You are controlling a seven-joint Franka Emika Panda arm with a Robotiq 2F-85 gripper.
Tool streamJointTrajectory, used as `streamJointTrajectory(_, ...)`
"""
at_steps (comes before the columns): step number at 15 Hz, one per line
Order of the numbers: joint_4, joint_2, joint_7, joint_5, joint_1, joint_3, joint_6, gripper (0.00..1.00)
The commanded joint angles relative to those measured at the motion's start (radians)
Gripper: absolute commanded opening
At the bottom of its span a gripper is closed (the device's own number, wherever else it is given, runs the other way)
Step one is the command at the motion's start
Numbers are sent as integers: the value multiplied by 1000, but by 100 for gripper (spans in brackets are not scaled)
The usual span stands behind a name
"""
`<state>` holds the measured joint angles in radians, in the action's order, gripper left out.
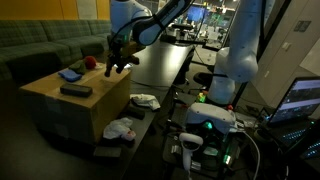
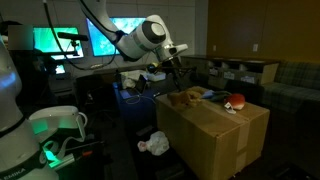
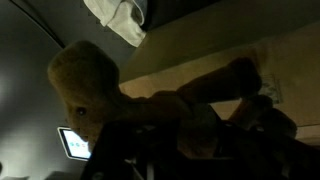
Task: Replace the objects on the box with the objects on the table one after the other
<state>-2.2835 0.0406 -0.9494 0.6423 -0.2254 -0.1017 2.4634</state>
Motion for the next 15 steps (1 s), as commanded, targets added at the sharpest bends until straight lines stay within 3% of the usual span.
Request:
streamJointTrajectory(1,-146,-127,-140,62,88,45,20,6)
streamJointTrajectory(9,-210,-13,-192,97,309,-24,212,6)
streamJointTrajectory(15,-140,186,-233,152,373,-110,356,6)
